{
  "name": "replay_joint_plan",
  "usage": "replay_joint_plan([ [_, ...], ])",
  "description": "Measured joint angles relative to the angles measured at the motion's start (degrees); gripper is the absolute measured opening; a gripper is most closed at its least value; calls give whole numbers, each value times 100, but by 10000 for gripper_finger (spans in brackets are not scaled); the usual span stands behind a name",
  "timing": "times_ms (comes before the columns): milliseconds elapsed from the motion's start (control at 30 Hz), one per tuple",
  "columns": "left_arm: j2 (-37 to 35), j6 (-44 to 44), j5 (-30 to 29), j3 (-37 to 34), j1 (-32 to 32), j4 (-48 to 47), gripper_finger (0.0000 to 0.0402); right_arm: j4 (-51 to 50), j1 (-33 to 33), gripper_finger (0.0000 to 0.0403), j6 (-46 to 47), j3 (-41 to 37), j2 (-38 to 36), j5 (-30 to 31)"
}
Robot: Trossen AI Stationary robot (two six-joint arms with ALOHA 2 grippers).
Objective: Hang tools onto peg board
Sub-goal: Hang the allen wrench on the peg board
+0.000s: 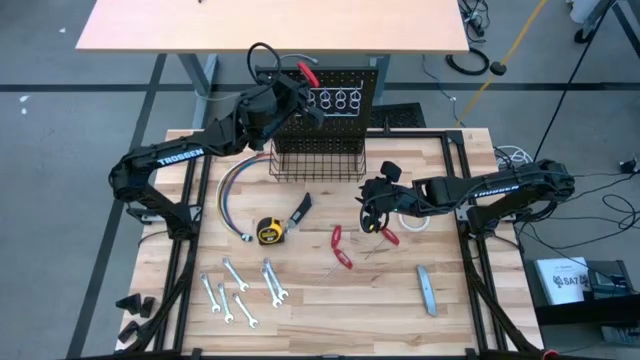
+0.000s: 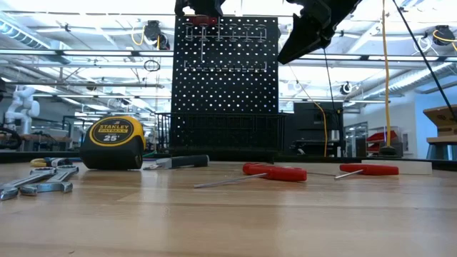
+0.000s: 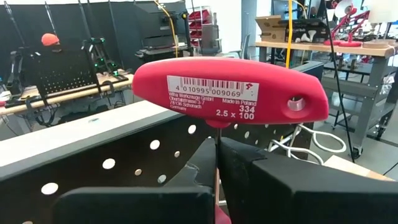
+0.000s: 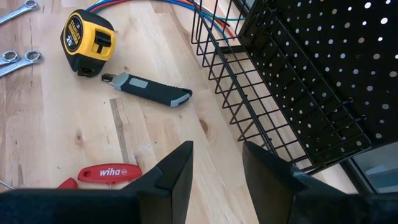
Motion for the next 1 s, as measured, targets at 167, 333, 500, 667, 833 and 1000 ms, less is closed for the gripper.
replay_joint_plan([
  [167, 0, 0, -1, 0, 0, 13, 15, 16, 0, 132, 0, 0, 0, 0],
  [333, 0, -2, -2, 0, 0, 15, 17, 20, 0, 132, 0, 0, 0, 0],
  [500, 0, -4, -2, 0, -2, 17, 19, 20, 0, 132, 1, 0, 0, 0],
  [667, 0, -4, 0, 0, -7, 20, 57, 20, 1, 132, 2, 0, 0, 0],
  [833, -19, -4, 1, 0, -15, -1, 122, 20, 0, 132, 2, 0, 0, 0],
  [1000, -66, -2, -3, 14, -17, -124, 162, 21, 0, 132, 2, 0, 0, 0],
])
